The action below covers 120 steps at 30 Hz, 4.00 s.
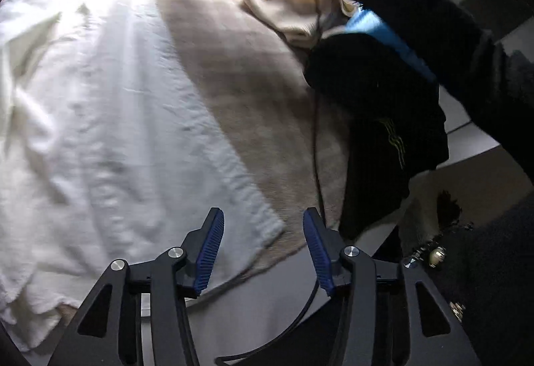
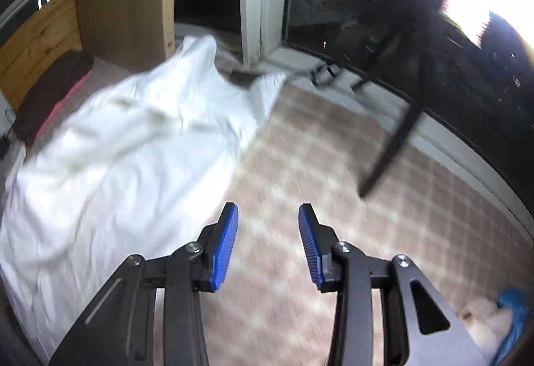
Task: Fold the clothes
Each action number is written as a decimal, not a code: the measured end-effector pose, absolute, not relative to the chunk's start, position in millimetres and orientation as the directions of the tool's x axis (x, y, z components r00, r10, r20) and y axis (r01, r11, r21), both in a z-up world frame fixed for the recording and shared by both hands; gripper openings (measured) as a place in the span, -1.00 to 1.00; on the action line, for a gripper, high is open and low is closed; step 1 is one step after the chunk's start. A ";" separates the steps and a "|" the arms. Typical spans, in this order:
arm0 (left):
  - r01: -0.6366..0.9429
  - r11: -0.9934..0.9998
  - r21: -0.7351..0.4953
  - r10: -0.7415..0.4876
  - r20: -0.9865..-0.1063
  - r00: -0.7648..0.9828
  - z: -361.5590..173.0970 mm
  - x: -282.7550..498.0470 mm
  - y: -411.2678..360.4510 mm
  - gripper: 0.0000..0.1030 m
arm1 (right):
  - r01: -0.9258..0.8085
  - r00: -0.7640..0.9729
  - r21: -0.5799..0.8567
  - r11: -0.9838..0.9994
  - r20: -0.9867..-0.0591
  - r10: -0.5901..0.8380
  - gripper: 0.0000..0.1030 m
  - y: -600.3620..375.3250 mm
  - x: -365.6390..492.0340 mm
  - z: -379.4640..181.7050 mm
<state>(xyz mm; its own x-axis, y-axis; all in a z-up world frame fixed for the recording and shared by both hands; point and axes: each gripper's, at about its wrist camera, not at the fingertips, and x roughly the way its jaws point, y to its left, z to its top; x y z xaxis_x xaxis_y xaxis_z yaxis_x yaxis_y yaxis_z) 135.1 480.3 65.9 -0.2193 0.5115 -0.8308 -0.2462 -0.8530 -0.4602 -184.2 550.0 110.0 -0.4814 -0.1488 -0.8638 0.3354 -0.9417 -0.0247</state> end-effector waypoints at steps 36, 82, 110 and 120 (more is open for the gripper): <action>-0.281 -0.953 -0.114 0.200 -0.933 -0.300 63.1 155.5 522.7 -0.71 | 0.272 -0.365 0.287 -0.919 -0.853 -0.374 -0.07 527.7 -213.3 50.1; -0.264 -0.853 -0.450 0.490 -0.865 -0.107 52.0 151.4 505.9 -1.00 | 0.382 -0.507 -0.030 -0.923 -0.842 -0.182 -0.87 500.2 -259.0 61.9; -0.313 -0.907 -0.282 0.368 -0.893 -0.259 61.2 125.0 515.9 -0.34 | 0.439 -0.275 0.241 -0.865 -0.881 -0.385 -0.40 522.8 -117.2 48.4; -0.330 -0.811 -0.483 0.561 -0.802 -0.207 72.9 128.6 498.9 -1.00 | 0.455 -0.318 0.192 -0.870 -0.877 -0.360 -0.95 534.5 -109.8 64.9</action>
<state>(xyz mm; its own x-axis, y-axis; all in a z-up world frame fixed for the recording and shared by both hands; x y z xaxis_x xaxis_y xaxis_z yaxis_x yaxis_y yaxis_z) 128.6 498.9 72.9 -0.2066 0.5610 -0.8016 -0.3296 -0.8113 -0.4828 -109.8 534.5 64.9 -0.3182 -0.3598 -0.8771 0.4548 -0.8697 0.1918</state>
